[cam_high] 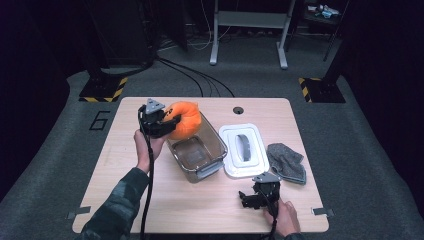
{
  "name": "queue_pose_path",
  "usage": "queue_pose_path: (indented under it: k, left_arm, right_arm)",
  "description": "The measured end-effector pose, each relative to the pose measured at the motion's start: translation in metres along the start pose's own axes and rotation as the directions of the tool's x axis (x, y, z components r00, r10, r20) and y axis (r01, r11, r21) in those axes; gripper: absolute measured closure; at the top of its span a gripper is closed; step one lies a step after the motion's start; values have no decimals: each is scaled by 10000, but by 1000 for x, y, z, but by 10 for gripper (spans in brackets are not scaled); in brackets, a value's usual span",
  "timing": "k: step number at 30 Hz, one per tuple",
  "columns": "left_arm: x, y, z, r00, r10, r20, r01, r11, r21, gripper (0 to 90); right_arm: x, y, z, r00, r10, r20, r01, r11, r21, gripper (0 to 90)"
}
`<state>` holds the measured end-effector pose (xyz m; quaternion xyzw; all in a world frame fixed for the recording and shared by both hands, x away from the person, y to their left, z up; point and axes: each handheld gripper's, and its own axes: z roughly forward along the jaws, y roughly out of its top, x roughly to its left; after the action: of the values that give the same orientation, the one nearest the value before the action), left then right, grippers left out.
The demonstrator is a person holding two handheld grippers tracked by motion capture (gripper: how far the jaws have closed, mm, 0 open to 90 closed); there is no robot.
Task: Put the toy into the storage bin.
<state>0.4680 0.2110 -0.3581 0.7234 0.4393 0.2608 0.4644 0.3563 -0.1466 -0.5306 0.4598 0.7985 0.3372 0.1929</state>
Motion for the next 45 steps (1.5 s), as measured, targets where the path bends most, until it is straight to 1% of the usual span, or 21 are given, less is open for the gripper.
queue_pose_path:
  k: [6,8,12,13,18,19,22,24,26,29,30,32,36,38,40,41,42,43,44,45]
  left_arm:
    - [-3,-2,7,9999,-142,-24,142,9999,14,621]
    - [-4,-3,9,9999,-122,-31,122,9999,55,621]
    - [-5,-6,12,10000,-80,-26,81,9997,249,620]
    - [-5,-8,15,9999,-148,-20,148,9993,344,620]
    - [-4,-13,22,9998,-199,-74,203,9980,600,619]
    - [-5,-14,23,9998,-164,-80,169,9977,650,619]
    - [-6,-16,27,9998,-173,-114,182,9963,839,617]
    - [-7,-16,28,9998,-159,-119,168,9960,875,617]
    - [-7,-16,31,9999,-142,-67,148,9947,1016,610]
    - [-7,-18,33,9997,-250,-64,255,9941,1052,609]
    - [-7,-18,34,9998,-170,-77,178,9934,1137,607]
    - [-7,-19,34,9999,-109,-107,121,9929,1186,605]
    - [-8,-20,35,9998,-114,-145,131,9921,1246,603]
    - [-9,-22,35,9996,-120,-269,155,9908,1345,601]
    - [-9,-22,35,9995,-120,-303,160,9905,1366,600]
    - [-9,-23,36,9994,-132,-312,174,9905,1366,599]
    - [-9,-23,36,9993,-169,-333,214,9902,1382,598]
    - [-9,-23,36,9992,-187,-364,237,9895,1423,596]
    - [-10,-24,37,9987,-247,-437,310,9882,1501,592]
    - [-10,-24,37,9987,-247,-437,310,9882,1501,591]
  right_arm:
    - [0,0,0,10000,-23,7,23,10000,1,0]
    - [0,0,0,10000,-16,8,16,10000,-1,0]
    - [0,0,0,10000,-24,6,24,10000,2,0]
    - [0,0,0,10000,-23,4,23,10000,1,0]
    - [0,0,0,10000,-25,6,25,10000,2,0]
    - [-1,0,0,9998,-185,32,185,9998,52,0]
    - [-1,0,0,9998,-181,32,181,9998,50,0]
    - [-1,0,0,9998,-183,54,183,9998,49,0]
    - [-1,0,0,9999,-169,35,168,9998,45,0]
    - [-1,0,0,9998,-179,32,178,9998,49,0]
    - [-1,0,0,9998,-189,53,189,9998,47,0]
    - [-1,0,0,9999,-169,35,169,9998,47,0]
    - [-1,0,0,9998,-180,34,180,9998,48,0]
    - [-1,0,0,9999,-134,42,134,9999,32,0]
    - [-1,0,0,9999,-105,62,105,9999,26,0]
    - [-1,0,0,9998,-209,59,209,9998,54,0]
    - [0,0,0,9999,-47,95,47,10000,4,0]
    - [0,0,0,9999,-103,60,103,9999,22,0]
    - [0,0,0,10000,-6,92,6,10000,-3,0]
    - [0,0,0,10000,-6,92,6,10000,-3,0]
